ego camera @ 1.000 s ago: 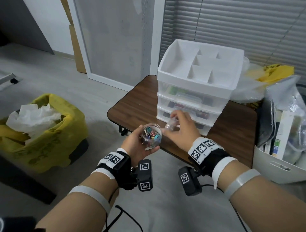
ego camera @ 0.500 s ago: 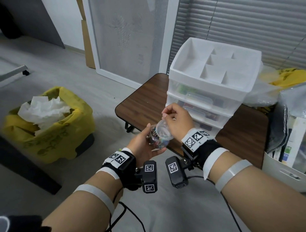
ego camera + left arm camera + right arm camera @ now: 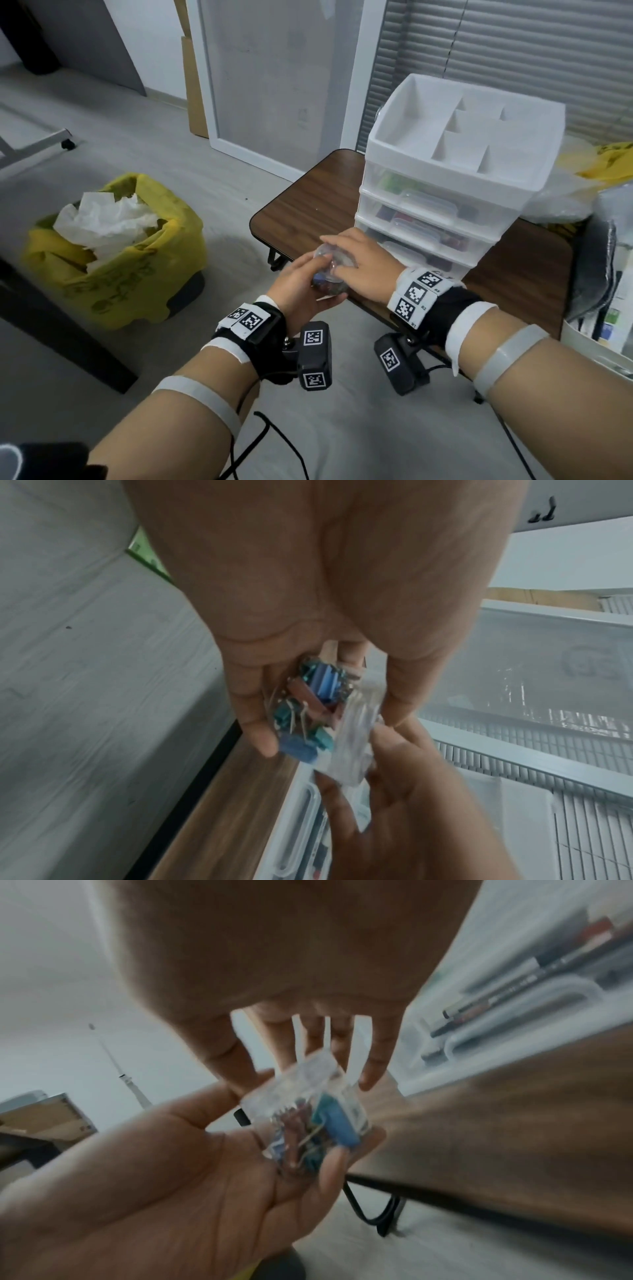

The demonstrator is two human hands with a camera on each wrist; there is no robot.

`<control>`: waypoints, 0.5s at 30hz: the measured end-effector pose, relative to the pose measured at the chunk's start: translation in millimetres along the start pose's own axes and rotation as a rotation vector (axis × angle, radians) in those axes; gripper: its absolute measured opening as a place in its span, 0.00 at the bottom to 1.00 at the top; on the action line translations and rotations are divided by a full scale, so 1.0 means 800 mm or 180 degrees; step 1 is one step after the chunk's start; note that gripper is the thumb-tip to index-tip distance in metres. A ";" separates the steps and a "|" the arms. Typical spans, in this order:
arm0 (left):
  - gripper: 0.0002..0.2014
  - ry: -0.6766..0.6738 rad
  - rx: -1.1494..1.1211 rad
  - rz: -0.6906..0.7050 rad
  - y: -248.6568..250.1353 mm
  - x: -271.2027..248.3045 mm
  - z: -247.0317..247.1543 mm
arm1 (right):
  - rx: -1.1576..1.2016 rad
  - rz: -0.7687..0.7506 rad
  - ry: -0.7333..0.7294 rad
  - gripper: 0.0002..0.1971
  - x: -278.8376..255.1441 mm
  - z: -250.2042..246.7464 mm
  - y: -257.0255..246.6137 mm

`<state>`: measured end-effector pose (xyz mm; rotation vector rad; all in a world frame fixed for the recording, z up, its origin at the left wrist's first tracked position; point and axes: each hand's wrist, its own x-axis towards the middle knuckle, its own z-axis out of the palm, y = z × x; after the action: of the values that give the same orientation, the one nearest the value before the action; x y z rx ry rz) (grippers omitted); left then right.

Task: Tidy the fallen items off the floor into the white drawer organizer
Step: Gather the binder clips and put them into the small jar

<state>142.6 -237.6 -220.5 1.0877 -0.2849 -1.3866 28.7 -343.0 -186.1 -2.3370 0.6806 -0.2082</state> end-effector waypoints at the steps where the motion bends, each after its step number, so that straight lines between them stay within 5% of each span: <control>1: 0.20 0.0038 0.0031 0.0029 0.003 0.001 -0.002 | -0.0194 -0.0046 -0.0134 0.29 -0.001 -0.011 -0.006; 4: 0.18 0.0085 0.0106 0.0096 0.013 -0.002 -0.004 | -0.0897 -0.0109 -0.0276 0.35 0.004 -0.039 -0.026; 10: 0.18 0.0085 0.0123 0.0155 0.035 -0.011 0.007 | -0.1972 0.0555 -0.0014 0.29 0.015 -0.061 -0.079; 15: 0.17 -0.0076 0.0153 0.0350 0.061 -0.020 0.015 | -0.1520 0.0224 -0.0174 0.35 0.014 -0.077 -0.080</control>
<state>161.3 -237.7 -171.5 1.0797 -0.3915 -1.3011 44.9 -344.1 -97.8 -2.7507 0.8575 0.0593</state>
